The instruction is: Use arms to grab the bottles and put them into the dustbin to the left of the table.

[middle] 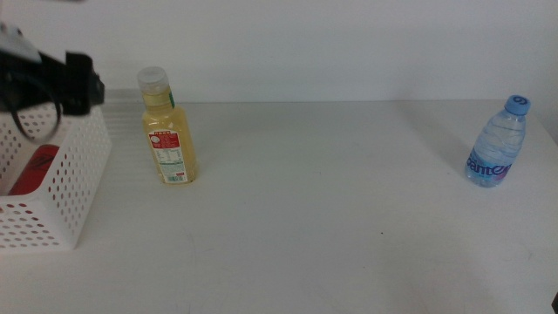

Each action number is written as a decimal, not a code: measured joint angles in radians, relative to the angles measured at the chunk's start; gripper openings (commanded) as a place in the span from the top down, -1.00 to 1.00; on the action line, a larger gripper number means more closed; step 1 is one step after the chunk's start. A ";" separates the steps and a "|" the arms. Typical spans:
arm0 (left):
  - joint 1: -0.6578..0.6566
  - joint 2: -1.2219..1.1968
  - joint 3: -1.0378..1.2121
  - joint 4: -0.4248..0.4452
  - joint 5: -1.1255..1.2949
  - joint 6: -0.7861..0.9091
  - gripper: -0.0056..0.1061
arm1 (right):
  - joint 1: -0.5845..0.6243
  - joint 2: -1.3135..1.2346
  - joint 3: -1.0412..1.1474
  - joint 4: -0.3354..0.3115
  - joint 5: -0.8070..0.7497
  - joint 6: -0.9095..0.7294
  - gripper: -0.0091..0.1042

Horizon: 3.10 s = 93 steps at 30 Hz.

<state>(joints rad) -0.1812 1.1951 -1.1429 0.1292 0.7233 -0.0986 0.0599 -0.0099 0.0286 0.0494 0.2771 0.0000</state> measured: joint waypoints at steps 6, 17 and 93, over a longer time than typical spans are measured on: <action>-0.031 -0.115 0.282 0.002 -0.304 -0.024 -0.71 | 0.000 0.000 0.000 0.000 0.000 0.000 -0.36; -0.042 -0.126 0.750 -0.007 -0.930 -0.032 -0.71 | 0.000 0.000 0.000 0.000 0.000 0.000 -0.36; -0.034 0.887 0.242 -0.248 -1.637 0.076 0.30 | 0.000 0.000 0.000 0.000 0.000 0.000 -0.36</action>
<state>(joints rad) -0.2152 2.0817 -0.9009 -0.1192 -0.9133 -0.0221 0.0599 -0.0099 0.0286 0.0494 0.2771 0.0000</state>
